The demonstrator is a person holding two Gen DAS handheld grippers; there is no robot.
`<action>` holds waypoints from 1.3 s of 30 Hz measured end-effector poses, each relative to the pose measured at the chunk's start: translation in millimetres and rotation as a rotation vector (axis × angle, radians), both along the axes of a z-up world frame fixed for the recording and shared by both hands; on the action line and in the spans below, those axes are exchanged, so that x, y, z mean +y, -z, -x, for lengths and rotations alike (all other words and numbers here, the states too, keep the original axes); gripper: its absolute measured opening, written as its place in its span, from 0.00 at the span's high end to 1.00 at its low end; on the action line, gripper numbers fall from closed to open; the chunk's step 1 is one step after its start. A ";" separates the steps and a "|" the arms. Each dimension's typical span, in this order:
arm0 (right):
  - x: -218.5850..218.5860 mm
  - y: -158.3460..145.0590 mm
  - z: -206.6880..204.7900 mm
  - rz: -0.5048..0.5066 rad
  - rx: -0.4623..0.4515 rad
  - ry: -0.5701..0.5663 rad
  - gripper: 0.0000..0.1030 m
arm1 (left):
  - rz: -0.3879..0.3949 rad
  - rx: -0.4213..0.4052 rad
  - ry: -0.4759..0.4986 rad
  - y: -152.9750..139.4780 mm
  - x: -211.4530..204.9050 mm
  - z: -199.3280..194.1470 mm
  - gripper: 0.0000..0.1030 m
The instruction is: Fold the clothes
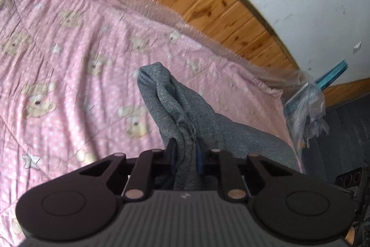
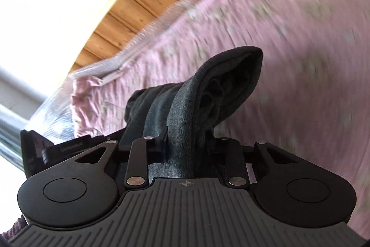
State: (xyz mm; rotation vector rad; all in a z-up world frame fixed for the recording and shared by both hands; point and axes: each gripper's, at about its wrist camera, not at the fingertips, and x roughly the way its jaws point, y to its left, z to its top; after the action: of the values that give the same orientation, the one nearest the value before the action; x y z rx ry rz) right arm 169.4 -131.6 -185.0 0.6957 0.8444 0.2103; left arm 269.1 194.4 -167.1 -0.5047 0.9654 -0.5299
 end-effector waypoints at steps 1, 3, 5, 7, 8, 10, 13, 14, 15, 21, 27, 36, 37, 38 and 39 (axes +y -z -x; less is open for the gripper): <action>-13.2 -10.6 -14.0 0.016 -0.011 -0.026 0.73 | 0.013 -0.016 -0.025 -9.5 -7.0 -3.9 0.84; -42.5 -27.3 -43.4 0.048 -0.020 -0.075 0.73 | 0.022 -0.029 -0.068 -20.1 -22.6 -17.2 0.84; -69.5 -28.8 -76.6 0.099 -0.009 -0.107 0.72 | -0.039 -0.014 -0.110 -10.4 -40.4 -37.6 0.83; -91.4 -14.4 -109.8 0.171 0.018 -0.119 0.66 | -0.219 0.035 -0.168 22.2 -55.6 -59.8 0.82; -101.0 1.4 -120.7 0.226 0.055 -0.105 0.62 | -0.321 0.069 -0.199 40.2 -60.5 -69.0 0.83; -118.9 35.2 -135.3 0.365 0.143 -0.052 0.47 | -0.415 0.116 -0.231 60.7 -55.4 -70.7 0.83; -145.9 34.0 -108.4 0.377 0.076 0.054 0.52 | -0.251 0.052 -0.237 40.2 -49.1 -49.9 0.78; -147.3 29.0 -96.6 0.364 0.032 0.068 0.52 | -0.199 0.018 -0.218 30.9 -53.2 -43.7 0.76; -144.0 22.6 -84.4 0.345 -0.021 0.067 0.52 | -0.162 -0.012 -0.178 23.2 -64.0 -40.8 0.74; -86.3 45.8 -75.2 0.449 -0.093 -0.200 0.57 | -0.195 0.026 -0.012 56.2 -133.3 -49.7 0.71; -102.3 63.7 -63.8 0.492 -0.042 -0.329 0.60 | -0.244 0.027 0.007 66.9 -127.8 -41.9 0.75; -103.3 26.3 -180.5 0.544 -0.114 -0.321 0.52 | -0.296 -0.061 -0.047 37.8 -158.9 -87.0 0.51; -102.6 36.6 -195.6 0.547 -0.085 -0.324 0.52 | -0.323 -0.035 -0.060 47.4 -159.5 -94.2 0.51; -102.6 53.0 -204.5 0.552 -0.042 -0.335 0.52 | -0.350 -0.009 -0.073 57.0 -160.0 -101.4 0.48; -104.4 65.8 -206.4 0.559 -0.031 -0.348 0.44 | -0.371 0.014 -0.086 65.9 -159.6 -107.0 0.44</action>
State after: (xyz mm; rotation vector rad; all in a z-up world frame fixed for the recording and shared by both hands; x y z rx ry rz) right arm 375.8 -236.0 -250.8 0.0196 0.9371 0.2799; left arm 376.1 34.8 -233.0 -0.2150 1.0228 -0.2611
